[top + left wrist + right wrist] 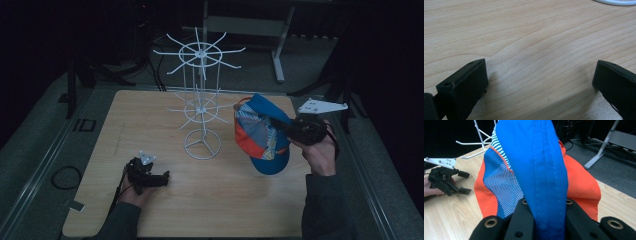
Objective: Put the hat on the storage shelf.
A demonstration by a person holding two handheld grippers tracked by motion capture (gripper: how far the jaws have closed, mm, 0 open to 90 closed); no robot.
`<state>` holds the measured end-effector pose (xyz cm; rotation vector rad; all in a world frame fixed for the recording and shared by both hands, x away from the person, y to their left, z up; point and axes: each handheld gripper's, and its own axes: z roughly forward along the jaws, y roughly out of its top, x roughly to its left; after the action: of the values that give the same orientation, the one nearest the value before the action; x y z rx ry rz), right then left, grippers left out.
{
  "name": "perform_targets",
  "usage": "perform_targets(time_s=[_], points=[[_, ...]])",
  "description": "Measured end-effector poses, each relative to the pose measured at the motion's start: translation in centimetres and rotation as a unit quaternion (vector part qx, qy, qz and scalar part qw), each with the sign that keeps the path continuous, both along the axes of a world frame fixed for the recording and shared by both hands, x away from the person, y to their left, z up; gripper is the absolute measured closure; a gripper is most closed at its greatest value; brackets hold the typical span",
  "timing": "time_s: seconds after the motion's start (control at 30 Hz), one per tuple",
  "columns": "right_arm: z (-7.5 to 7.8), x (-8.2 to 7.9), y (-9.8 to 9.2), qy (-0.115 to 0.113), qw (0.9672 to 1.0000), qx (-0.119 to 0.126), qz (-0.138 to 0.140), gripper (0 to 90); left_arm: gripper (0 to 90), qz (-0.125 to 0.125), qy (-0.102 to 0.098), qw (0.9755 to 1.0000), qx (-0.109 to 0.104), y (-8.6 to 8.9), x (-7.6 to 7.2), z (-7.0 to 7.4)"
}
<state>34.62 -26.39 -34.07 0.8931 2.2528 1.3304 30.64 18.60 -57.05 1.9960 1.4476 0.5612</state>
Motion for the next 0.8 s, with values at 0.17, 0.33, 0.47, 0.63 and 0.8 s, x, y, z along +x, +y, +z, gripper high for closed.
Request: perform_targets(time_s=[0.17,0.33,0.47,0.63,0.8], points=[[0.4,-0.1,0.0,-0.003,1.0000,0.007,0.000,88.1,0.1,0.001,-0.001,1.0000,-0.001,0.0,0.0,0.0],[0.9,-0.2,-0.2,-0.009,0.9998,0.015,0.006,88.1,0.1,0.001,0.000,1.0000,-0.001,0.0,0.0,0.0],[1.1,-0.3,-0.1,-0.011,0.9998,0.015,0.007,88.0,0.1,0.001,-0.001,1.0000,-0.001,0.0,0.0,0.0],[1.3,-0.4,0.0,-0.014,0.9997,0.015,0.009,88.1,0.1,0.001,-0.001,1.0000,-0.001,0.0,0.0,0.0],[1.5,-0.5,0.0,-0.021,0.9995,0.021,0.011,88.1,0.1,0.000,-0.001,1.0000,0.000,0.0,0.0,0.0]])
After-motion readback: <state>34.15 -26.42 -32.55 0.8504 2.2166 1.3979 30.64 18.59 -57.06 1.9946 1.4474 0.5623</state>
